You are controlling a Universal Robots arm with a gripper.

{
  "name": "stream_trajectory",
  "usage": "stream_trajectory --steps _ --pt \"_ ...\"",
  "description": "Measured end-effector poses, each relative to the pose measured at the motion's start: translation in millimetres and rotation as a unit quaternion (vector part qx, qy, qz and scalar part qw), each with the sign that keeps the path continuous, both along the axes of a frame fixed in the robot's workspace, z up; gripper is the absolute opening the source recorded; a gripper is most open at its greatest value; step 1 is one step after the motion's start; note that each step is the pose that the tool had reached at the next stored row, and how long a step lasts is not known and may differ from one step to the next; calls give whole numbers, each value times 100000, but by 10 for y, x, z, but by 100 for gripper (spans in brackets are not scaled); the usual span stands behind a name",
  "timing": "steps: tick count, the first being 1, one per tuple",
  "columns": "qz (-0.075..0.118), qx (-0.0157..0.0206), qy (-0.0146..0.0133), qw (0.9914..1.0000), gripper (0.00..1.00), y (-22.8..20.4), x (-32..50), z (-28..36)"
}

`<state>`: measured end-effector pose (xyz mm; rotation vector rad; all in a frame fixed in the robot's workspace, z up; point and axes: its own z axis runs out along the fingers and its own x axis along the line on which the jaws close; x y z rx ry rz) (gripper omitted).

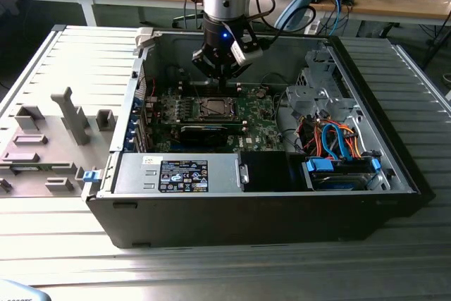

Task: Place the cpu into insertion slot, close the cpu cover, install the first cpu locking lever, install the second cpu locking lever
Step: 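Install the first cpu locking lever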

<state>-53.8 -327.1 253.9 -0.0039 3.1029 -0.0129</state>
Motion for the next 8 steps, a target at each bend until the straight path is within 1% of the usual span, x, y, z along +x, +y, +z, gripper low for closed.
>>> stream_trajectory --steps 8 --pt "5 -1 0 100000 11 0 -33 0"
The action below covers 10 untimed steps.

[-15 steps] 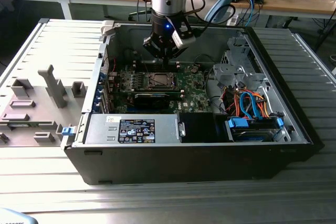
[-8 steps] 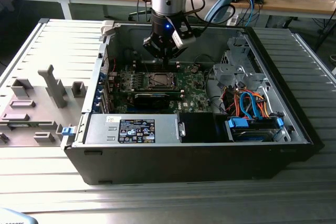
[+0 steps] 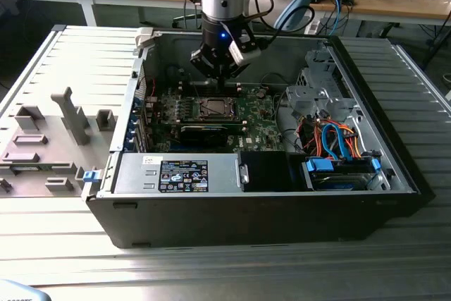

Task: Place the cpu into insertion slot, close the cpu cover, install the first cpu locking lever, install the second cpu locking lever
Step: 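Install the first cpu locking lever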

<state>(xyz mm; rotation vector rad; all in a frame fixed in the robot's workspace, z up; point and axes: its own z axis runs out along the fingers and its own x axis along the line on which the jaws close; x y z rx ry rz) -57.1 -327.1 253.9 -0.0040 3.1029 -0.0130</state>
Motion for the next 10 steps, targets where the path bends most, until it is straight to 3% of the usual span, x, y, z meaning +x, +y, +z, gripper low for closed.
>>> stream_trajectory --steps 10 --pt "-2 -2 -1 100000 11 0 -31 0"
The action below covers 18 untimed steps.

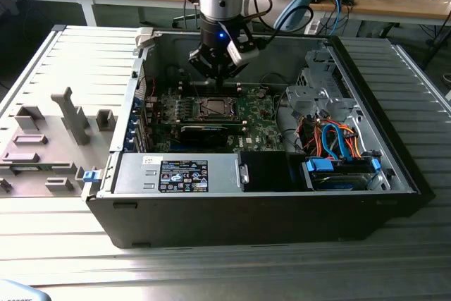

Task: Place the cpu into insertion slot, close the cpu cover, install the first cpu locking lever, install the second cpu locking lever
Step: 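Install the first cpu locking lever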

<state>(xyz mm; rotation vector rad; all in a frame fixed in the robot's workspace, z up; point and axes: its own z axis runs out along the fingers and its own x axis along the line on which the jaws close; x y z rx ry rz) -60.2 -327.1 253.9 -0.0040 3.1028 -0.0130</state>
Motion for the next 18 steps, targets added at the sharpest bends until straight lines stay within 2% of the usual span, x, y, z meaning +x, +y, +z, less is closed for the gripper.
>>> stream_trajectory --steps 18 --pt "0 2 0 100000 11 0 -63 0"
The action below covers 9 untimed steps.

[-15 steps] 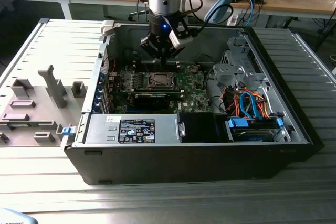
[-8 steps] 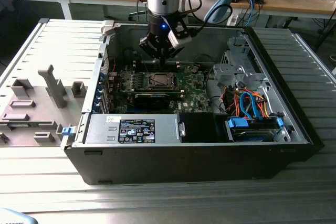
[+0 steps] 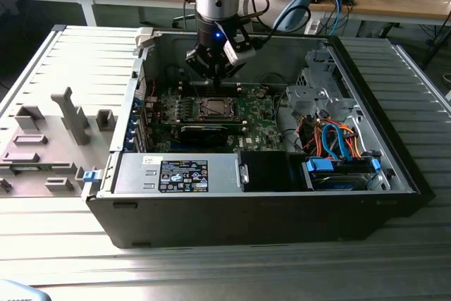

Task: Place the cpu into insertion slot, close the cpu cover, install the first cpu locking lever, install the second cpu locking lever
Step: 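Install the first cpu locking lever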

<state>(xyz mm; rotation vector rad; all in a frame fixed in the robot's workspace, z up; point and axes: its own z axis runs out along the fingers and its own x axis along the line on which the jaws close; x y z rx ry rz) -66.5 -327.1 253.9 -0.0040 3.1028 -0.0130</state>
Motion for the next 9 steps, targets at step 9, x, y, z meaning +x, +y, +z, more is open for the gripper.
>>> stream_trajectory --steps 9 --pt "0 -1 2 100000 11 0 -37 0"
